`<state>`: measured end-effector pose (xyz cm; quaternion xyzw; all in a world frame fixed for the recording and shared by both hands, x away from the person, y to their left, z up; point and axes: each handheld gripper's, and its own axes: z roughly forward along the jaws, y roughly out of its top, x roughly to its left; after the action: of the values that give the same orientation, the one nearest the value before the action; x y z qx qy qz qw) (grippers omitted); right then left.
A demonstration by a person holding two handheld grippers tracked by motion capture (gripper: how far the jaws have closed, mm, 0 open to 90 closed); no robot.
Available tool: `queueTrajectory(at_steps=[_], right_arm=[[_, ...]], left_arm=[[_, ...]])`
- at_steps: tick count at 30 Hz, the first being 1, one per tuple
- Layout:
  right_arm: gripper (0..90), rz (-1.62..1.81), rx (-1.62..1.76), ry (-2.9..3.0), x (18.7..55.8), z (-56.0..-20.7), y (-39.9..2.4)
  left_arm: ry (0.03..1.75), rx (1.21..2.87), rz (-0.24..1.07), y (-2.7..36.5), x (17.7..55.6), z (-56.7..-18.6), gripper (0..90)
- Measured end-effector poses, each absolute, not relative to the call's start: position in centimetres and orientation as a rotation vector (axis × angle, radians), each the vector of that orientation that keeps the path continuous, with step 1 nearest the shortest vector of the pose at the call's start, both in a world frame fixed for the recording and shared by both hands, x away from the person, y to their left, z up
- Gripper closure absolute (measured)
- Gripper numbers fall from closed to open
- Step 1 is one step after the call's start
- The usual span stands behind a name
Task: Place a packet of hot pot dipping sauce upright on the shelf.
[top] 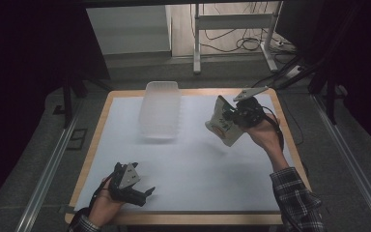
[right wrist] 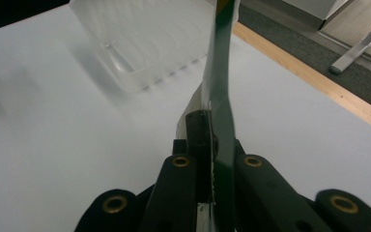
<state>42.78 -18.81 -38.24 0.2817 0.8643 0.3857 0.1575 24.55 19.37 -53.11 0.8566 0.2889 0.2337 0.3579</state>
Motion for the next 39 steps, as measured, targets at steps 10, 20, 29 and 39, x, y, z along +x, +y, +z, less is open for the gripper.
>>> queueTrajectory(at_steps=[10,20,29,39], right_arm=[[89.6,1.125,0.786,2.472,45.4,-37.9,-17.0],[89.6,1.153,0.704,2.525,48.2,-37.5,-13.6],[89.5,1.144,0.642,2.574,49.7,-37.5,-10.6],[89.5,1.103,0.565,2.64,51.5,-37.6,-7.3]], left_arm=[[0.747,2.203,0.599,19.4,24.5,-53.1,0.0],[0.737,2.21,0.602,19.3,24.5,-53.1,0.0],[0.731,2.217,0.603,19.3,24.5,-53.1,0.0],[0.724,2.22,0.606,19.3,24.4,-53.1,0.0]])
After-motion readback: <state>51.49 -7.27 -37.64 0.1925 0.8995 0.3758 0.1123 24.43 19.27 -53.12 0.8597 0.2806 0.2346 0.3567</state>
